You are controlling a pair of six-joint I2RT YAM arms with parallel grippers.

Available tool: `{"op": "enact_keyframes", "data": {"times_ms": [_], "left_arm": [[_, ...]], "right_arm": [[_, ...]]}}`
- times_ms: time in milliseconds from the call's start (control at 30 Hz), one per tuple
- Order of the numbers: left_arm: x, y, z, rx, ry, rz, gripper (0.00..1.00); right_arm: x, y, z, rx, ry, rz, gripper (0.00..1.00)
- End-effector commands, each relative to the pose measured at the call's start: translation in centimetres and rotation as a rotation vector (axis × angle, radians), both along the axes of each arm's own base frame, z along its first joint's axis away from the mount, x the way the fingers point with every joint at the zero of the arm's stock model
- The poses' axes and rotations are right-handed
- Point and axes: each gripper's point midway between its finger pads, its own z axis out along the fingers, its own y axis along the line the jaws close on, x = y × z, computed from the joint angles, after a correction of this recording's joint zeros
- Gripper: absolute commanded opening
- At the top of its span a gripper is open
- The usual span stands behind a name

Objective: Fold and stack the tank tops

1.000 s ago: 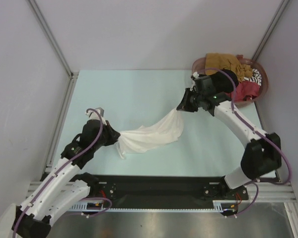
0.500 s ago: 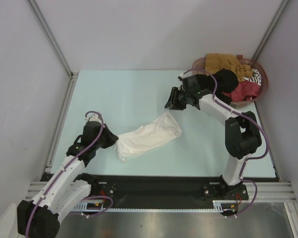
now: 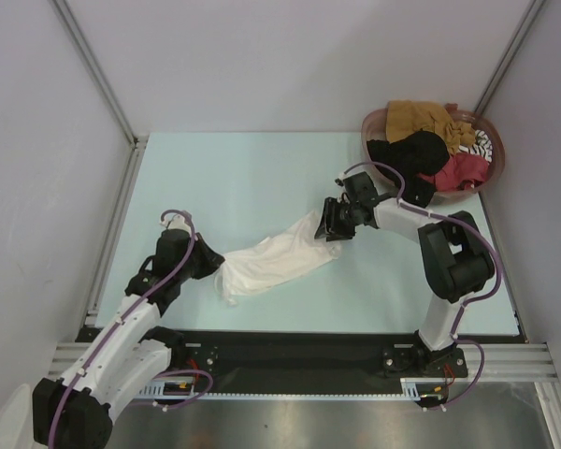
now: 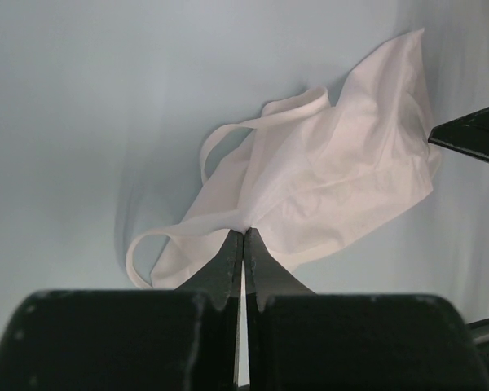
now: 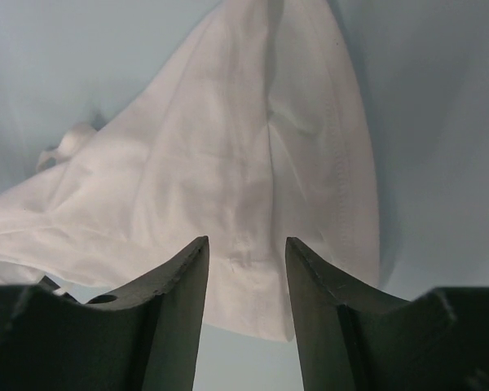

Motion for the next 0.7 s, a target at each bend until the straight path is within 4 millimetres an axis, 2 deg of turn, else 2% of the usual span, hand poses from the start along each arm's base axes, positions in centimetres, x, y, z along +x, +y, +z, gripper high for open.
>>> {"op": "enact_keyframes", "data": {"times_ms": [0, 133, 300, 400, 500, 567, 667], "left_arm": [[0.5, -0.2, 0.2, -0.013, -0.022, -0.010, 0.00], [0.6, -0.2, 0.2, -0.015, -0.027, -0.011, 0.00], [0.7, -0.1, 0.4, -0.010, -0.033, -0.007, 0.00], [0.6, -0.1, 0.3, -0.008, -0.030, -0.006, 0.00], [0.7, -0.1, 0.4, -0.008, -0.032, -0.005, 0.00], [0.6, 0.1, 0.4, -0.003, -0.034, -0.001, 0.00], [0.7, 0.2, 0.6, -0.001, -0.037, 0.006, 0.00]], "right_arm": [[-0.2, 0.6, 0.6, 0.004, -0.054, 0.036, 0.49], [-0.8, 0.7, -0.5, 0.012, -0.035, 0.050, 0.46], [-0.7, 1.3, 0.0, 0.048, -0.043, 0.061, 0.38], [-0.7, 1.9, 0.5, 0.094, -0.035, 0.083, 0.25], [-0.7, 2.2, 1.3, 0.135, -0.042, 0.089, 0.05], [-0.6, 2.2, 1.5, 0.148, -0.048, 0.096, 0.00], [-0.5, 2.0, 2.4, 0.159, -0.070, 0.094, 0.00]]}}
